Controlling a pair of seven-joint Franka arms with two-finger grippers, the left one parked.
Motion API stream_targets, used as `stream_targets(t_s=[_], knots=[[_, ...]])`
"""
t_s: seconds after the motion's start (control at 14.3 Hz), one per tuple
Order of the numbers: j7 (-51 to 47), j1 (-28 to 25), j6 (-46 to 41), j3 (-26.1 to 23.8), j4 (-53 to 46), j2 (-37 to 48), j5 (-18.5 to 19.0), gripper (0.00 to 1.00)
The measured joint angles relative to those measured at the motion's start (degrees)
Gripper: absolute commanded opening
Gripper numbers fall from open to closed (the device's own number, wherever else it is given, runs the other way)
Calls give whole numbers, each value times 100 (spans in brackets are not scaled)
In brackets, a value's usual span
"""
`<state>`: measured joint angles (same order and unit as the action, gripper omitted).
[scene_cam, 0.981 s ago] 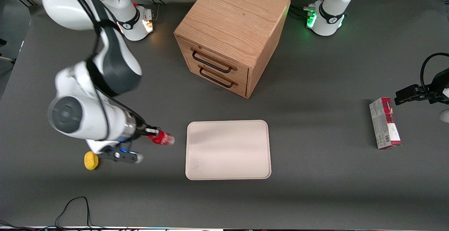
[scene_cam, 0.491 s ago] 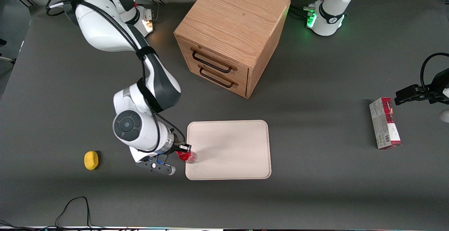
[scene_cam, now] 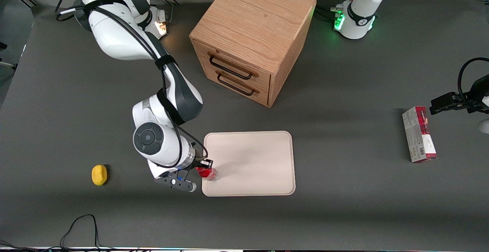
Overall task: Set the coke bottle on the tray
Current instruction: 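Lower the held bottle onto the white tray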
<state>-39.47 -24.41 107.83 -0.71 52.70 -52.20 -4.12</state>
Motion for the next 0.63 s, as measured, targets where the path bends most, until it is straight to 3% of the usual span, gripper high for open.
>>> stream_targets(t_s=[0.07,0.28,0.63], knots=[[-5,-19,1,0,-8,-17,52,99],[-146,-85,40,0,-58,-41,294,100],[-249,-111,40,1,-109,-42,324,100]])
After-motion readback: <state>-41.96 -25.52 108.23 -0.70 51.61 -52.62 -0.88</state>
